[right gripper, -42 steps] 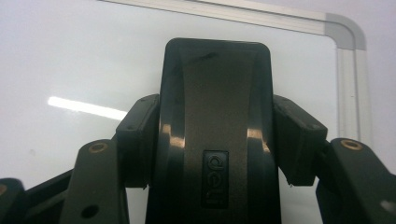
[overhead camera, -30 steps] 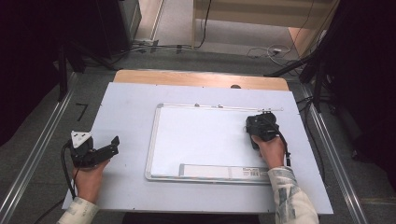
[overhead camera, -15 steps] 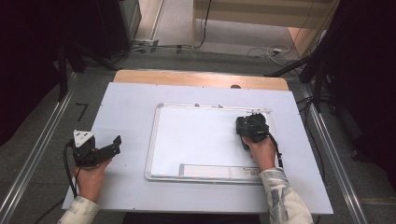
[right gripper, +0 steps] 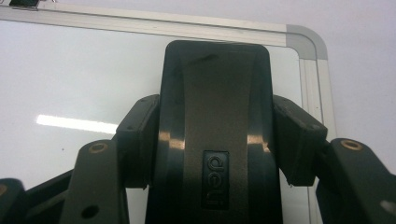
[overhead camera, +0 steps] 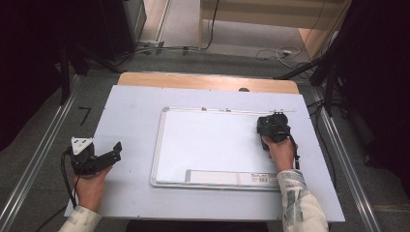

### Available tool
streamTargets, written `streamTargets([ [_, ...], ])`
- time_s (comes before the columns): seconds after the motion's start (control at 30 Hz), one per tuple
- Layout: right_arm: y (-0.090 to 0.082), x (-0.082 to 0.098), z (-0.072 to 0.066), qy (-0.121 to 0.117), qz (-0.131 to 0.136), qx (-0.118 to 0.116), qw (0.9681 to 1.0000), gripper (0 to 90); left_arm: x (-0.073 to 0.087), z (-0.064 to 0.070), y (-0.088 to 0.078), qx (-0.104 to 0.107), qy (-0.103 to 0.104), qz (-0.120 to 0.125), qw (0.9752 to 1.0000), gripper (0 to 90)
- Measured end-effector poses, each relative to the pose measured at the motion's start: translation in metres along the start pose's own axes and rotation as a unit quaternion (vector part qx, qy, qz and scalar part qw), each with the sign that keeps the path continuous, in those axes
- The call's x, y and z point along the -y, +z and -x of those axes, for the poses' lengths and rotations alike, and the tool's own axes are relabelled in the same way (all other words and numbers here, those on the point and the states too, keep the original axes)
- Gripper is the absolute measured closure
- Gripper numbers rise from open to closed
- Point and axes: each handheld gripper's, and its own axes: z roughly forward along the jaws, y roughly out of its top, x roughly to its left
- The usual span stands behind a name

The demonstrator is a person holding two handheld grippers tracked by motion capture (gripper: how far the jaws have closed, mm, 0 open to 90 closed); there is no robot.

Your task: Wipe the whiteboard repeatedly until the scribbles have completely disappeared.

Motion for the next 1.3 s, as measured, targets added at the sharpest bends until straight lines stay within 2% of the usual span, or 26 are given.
streamTargets([
  [0.07, 0.000, 0.000, -0.004, -0.004, -0.001, -0.006, 1.0000, 37.6, 0.000, 0.001, 0.001, 0.000, 0.001, 0.000, 1.0000, 6.9],
  [0.27, -0.001, 0.001, -0.033, -0.034, 0.001, -0.024, 0.9991, 37.5, -0.001, 0.005, 0.003, 0.003, 0.006, -0.002, 1.0000, 6.9],
  [0.37, -0.002, 0.003, -0.044, -0.042, 0.002, -0.031, 0.9986, 37.5, -0.001, 0.005, 0.003, 0.004, 0.006, -0.001, 1.0000, 6.9],
  [0.57, -0.006, 0.008, -0.071, -0.068, 0.003, -0.050, 0.9965, 37.5, -0.002, 0.005, 0.003, 0.006, 0.005, 0.000, 1.0000, 6.9],
  [0.7, -0.011, 0.016, -0.079, -0.081, 0.008, -0.056, 0.9951, 37.5, -0.002, 0.003, 0.002, 0.006, 0.000, 0.001, 1.0000, 6.9],
  [0.87, -0.019, 0.026, -0.070, -0.080, 0.005, -0.059, 0.9950, 37.4, -0.001, -0.001, 0.000, 0.007, -0.001, 0.002, 1.0000, 6.9],
  [1.3, -0.028, 0.037, -0.014, -0.034, 0.007, -0.026, 0.9991, 37.4, -0.002, 0.003, 0.002, 0.008, 0.000, 0.003, 1.0000, 6.9],
])
